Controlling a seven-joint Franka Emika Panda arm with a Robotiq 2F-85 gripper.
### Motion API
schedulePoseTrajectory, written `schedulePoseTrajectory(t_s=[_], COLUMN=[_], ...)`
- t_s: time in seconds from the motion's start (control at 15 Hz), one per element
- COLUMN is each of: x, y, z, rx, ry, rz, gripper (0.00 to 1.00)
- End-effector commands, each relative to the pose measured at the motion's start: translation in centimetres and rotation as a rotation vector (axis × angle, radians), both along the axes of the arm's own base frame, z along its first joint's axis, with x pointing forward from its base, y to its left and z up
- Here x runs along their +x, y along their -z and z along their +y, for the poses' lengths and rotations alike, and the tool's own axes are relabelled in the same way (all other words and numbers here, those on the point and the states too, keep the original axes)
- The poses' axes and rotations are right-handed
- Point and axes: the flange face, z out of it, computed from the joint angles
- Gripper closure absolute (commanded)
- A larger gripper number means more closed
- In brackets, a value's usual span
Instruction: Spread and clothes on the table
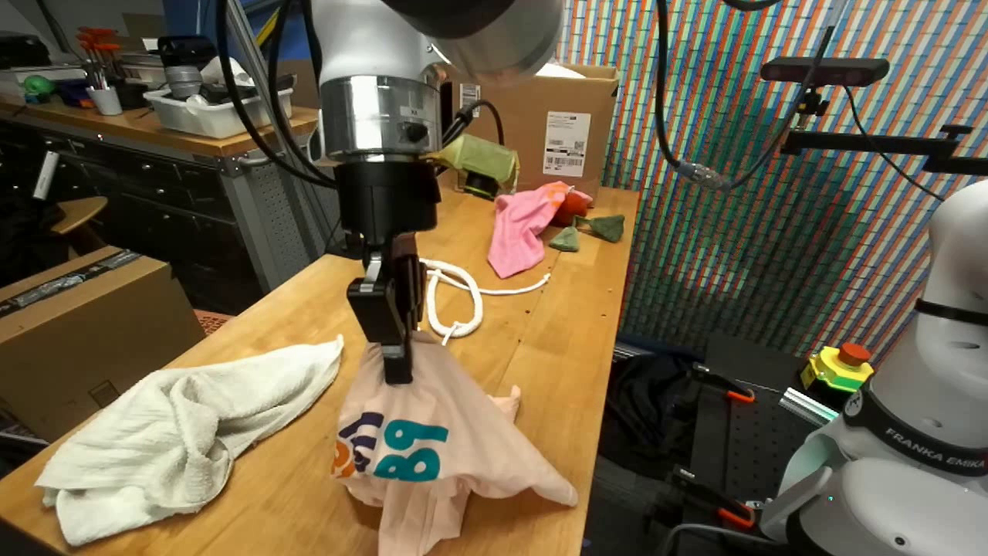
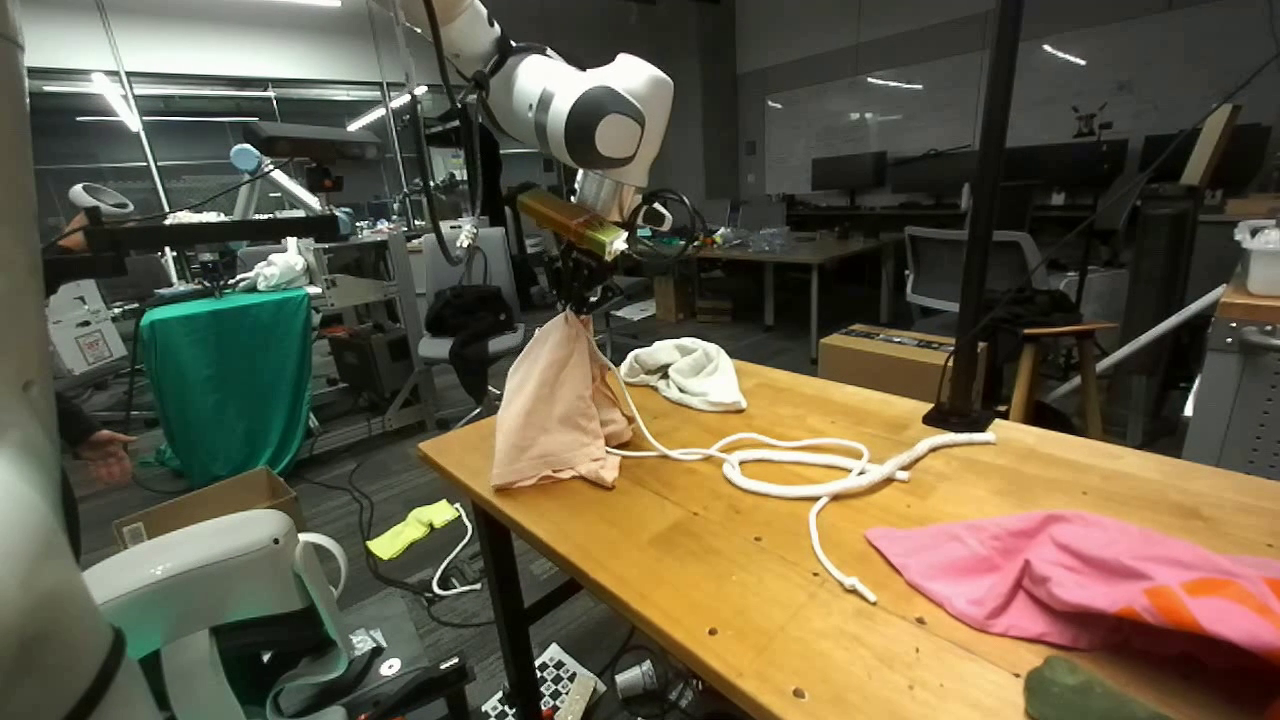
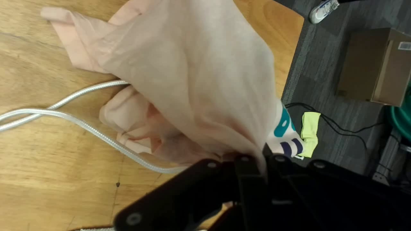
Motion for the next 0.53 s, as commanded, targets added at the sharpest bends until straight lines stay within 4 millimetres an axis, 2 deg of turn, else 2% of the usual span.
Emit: schedulePoseTrajectory(t_s=[0.0,0.27,0.47], x=[0.33,-0.26,-0.22], y=[0.62,1.45,0.77], z=[0.31,0.13,-0.58], rx=[-0.015,-0.080,-0.137], ry=[0.027,-0.015,-0.029], rz=[0.031,0.098,0.087], gripper=[0.67,0.38,0.14])
